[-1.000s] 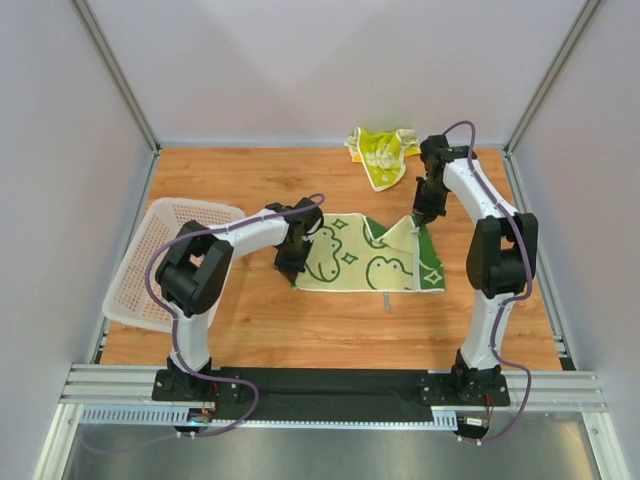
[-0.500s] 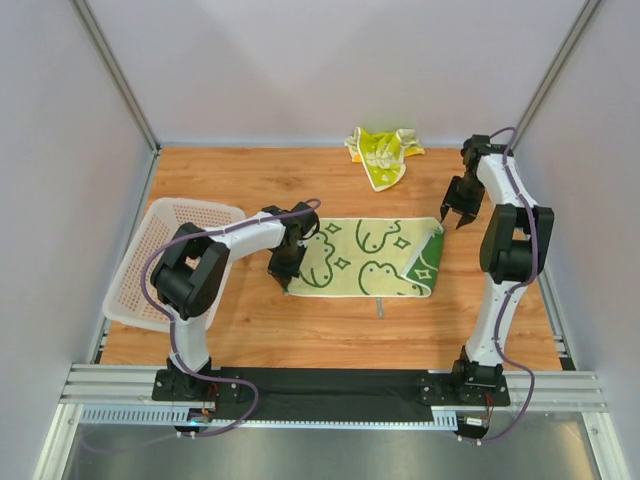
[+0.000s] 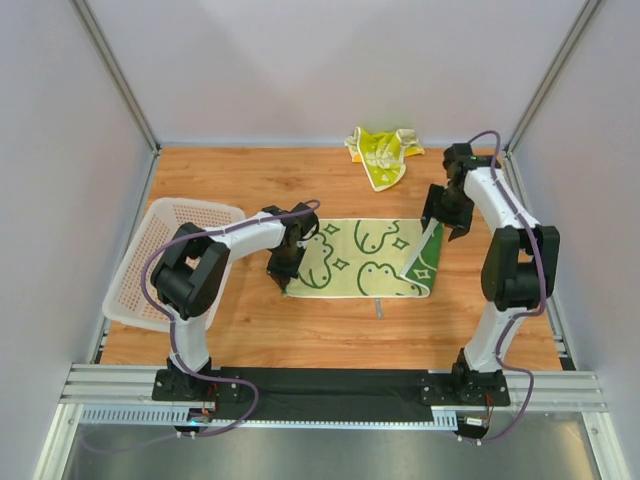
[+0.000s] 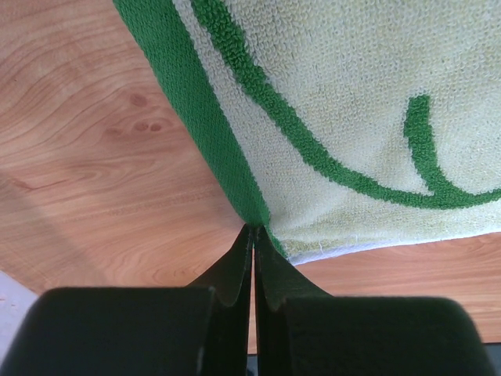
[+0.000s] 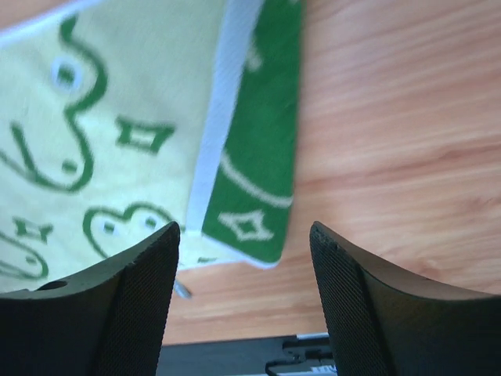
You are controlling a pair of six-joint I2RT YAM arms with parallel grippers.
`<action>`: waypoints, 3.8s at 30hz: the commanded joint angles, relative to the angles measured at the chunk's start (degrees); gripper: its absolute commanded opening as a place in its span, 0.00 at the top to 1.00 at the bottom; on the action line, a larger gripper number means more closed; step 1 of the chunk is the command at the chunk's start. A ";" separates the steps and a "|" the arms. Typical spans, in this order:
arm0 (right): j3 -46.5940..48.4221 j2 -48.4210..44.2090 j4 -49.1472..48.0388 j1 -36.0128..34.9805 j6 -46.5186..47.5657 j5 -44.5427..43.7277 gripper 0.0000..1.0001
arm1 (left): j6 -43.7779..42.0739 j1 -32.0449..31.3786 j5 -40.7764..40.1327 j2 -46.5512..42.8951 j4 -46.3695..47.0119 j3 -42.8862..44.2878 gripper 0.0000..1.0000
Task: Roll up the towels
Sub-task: Flatten the towel, then fold the towel
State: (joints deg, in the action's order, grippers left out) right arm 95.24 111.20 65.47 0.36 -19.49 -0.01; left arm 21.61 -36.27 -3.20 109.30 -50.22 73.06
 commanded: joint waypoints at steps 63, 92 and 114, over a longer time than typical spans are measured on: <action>-40.13 -25.84 -5.44 10.01 -6.35 2.12 0.10 | 9.59 4.80 -0.06 -4.61 -4.89 -3.44 1.00; -55.69 -34.47 -16.60 24.78 -15.14 13.28 0.22 | 14.43 5.95 6.19 -14.11 3.28 -15.40 0.50; -52.00 -27.97 -19.33 24.86 -13.04 11.61 0.31 | 11.88 3.84 3.29 -8.15 6.00 -13.64 0.55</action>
State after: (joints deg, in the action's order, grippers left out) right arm 40.91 82.28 48.16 24.95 -33.56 12.19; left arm 34.48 -32.49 0.78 99.07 -46.92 58.78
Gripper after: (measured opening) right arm 0.706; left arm 0.481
